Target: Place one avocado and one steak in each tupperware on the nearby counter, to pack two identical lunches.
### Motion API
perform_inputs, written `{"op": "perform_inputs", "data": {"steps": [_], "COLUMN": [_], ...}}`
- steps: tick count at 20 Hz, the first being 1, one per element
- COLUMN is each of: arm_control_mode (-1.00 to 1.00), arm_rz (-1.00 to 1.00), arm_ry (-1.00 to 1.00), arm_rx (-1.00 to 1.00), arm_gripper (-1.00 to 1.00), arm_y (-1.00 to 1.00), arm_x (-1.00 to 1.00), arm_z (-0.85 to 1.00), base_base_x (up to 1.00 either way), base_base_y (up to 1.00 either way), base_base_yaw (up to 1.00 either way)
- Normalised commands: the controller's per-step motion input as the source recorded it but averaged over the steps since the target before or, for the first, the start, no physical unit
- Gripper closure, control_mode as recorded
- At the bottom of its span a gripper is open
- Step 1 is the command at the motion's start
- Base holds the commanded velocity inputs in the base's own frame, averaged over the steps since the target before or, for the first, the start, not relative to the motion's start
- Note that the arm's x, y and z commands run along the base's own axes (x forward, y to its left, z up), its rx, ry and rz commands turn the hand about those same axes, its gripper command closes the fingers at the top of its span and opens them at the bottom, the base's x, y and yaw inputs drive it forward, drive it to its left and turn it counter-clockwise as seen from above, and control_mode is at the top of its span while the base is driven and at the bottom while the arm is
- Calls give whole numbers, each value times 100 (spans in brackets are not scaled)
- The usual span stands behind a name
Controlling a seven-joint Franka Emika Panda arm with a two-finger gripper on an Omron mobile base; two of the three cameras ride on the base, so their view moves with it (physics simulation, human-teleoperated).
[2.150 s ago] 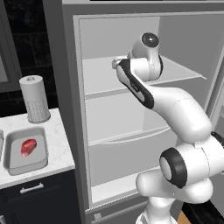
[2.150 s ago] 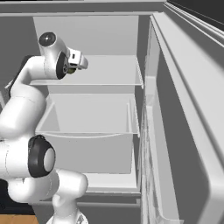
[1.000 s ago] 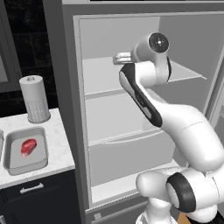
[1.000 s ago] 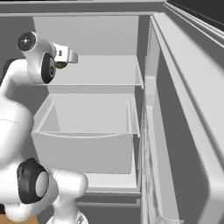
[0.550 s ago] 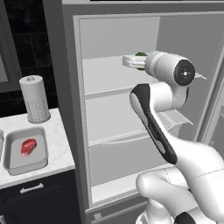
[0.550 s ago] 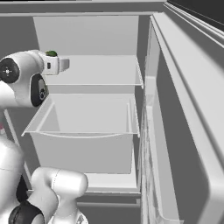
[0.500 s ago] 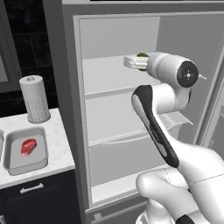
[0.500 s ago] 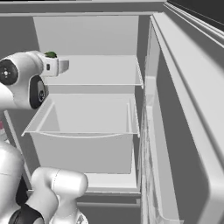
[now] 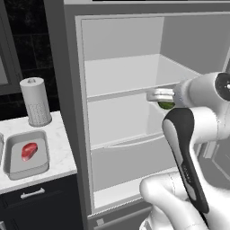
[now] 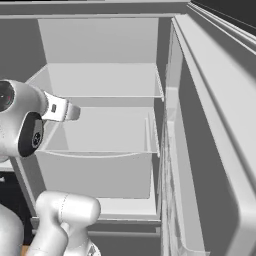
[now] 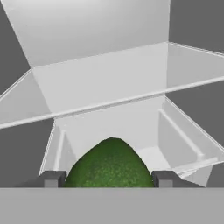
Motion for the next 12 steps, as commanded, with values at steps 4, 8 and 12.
{"op": "perform_inputs", "data": {"steps": [4, 8, 12], "arm_control_mode": [-100, 100, 100], "arm_rz": [0, 0, 0], "arm_ry": [67, 0, 0], "arm_rx": [-6, 0, 0], "arm_gripper": [100, 100, 100], "arm_y": [-3, 0, 0], "arm_x": [-100, 0, 0], "arm_z": [-100, 0, 0], "base_base_x": [0, -100, -89], "base_base_y": [0, 2, 72], "base_base_yaw": [0, 0, 0]}}
